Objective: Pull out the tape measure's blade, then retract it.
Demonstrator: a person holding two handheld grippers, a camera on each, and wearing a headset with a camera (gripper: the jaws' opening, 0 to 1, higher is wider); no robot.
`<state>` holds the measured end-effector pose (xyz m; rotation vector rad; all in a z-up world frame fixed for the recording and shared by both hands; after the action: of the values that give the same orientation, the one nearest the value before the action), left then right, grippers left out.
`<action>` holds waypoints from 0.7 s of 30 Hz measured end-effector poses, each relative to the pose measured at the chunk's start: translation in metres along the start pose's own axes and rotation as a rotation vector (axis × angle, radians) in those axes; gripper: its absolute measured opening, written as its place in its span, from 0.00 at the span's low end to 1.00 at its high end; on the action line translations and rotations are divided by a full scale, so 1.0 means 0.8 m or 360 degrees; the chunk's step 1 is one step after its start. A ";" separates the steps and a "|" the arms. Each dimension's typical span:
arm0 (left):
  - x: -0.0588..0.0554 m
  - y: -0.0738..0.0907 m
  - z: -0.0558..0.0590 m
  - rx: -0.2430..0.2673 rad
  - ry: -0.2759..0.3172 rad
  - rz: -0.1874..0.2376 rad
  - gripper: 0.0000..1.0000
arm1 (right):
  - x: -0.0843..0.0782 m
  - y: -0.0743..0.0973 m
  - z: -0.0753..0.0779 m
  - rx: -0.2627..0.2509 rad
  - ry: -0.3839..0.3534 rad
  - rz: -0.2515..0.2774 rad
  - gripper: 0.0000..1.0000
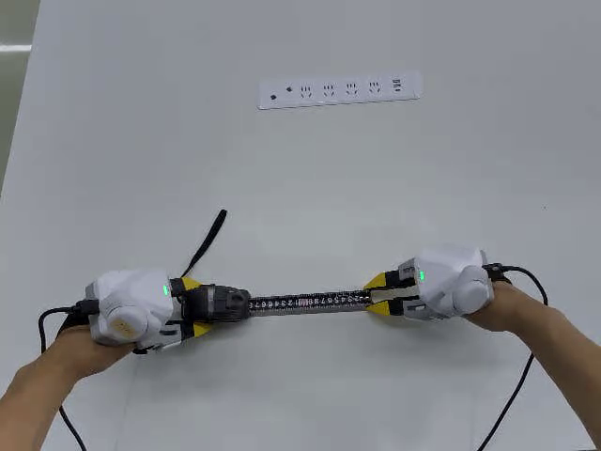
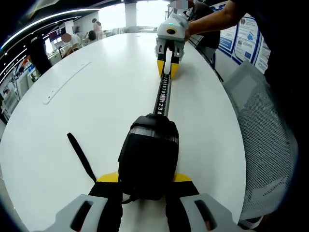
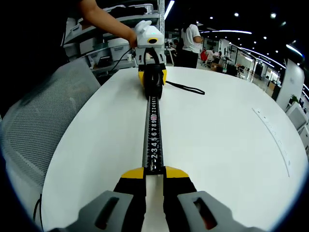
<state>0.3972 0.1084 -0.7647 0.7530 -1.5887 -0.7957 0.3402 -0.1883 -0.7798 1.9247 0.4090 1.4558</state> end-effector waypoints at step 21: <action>0.002 0.001 0.000 -0.0005 -0.0001 -0.0014 0.31 | -0.017 0.019 0.001 -0.0012 -0.0015 -0.0022 0.10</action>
<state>0.3968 0.1076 -0.7636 0.7579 -1.5852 -0.8048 0.3342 -0.2082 -0.7794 1.9184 0.4113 1.4369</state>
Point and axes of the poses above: the centre of the closed fingertips' face, and the gripper's own axes: y roughly backward along the fingers, z roughly to its right, x roughly out of its top, the point moved 6 cm from there along y, roughly backward along the fingers, and after that the axes turned 12 degrees about -y, right-handed, at the moved point
